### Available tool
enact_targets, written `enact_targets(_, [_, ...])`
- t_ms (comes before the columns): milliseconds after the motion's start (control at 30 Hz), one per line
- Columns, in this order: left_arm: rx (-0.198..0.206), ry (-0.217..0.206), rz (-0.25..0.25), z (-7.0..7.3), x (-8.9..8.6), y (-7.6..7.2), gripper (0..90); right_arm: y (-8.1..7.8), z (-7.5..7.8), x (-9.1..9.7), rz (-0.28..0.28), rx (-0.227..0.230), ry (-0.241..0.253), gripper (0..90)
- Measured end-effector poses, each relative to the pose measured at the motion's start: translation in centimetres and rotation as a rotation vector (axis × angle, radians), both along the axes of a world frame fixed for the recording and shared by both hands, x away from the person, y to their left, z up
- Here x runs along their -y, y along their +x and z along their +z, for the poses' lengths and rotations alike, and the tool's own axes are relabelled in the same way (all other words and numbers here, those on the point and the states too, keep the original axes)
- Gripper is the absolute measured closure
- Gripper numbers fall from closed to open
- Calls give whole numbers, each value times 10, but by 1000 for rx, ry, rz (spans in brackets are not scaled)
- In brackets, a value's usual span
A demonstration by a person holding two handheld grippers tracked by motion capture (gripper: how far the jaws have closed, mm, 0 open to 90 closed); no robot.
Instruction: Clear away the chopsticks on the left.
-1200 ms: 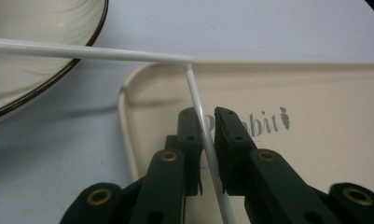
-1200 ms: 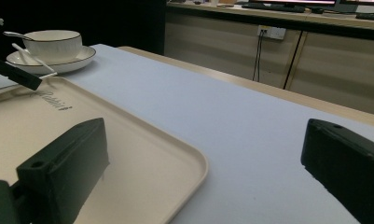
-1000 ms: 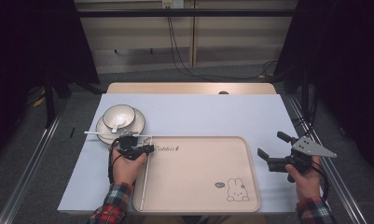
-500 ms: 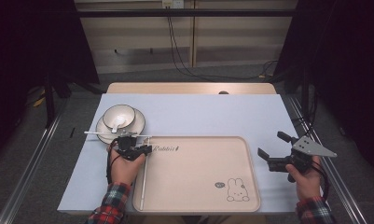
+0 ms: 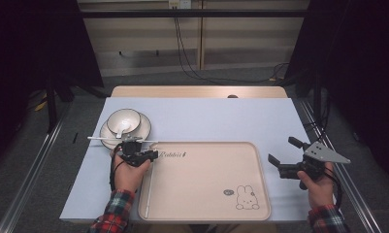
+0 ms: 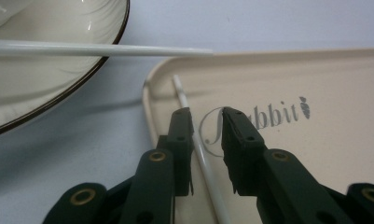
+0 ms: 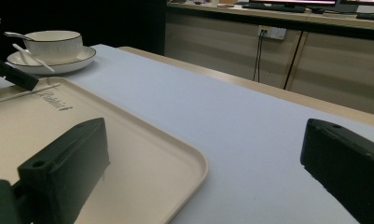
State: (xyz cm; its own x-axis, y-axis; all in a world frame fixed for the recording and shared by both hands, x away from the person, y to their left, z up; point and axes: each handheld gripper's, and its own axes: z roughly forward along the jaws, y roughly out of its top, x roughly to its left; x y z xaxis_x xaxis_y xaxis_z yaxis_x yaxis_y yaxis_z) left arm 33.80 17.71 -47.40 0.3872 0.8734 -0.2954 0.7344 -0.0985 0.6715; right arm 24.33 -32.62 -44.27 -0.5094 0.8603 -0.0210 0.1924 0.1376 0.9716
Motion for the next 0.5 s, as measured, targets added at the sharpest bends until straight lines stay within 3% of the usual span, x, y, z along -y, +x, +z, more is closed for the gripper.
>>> enact_targets(67, [3,-10,-2,2,0,0,722,0,0,0,0,0,0,5])
enact_targets(300, [66,-29,-39,14,-2,1,621,0,0,0,6,3,-1,5])
enact_targets(500, [117,-1,-82,24,-5,4,545,0,0,0,9,1,-1,5])
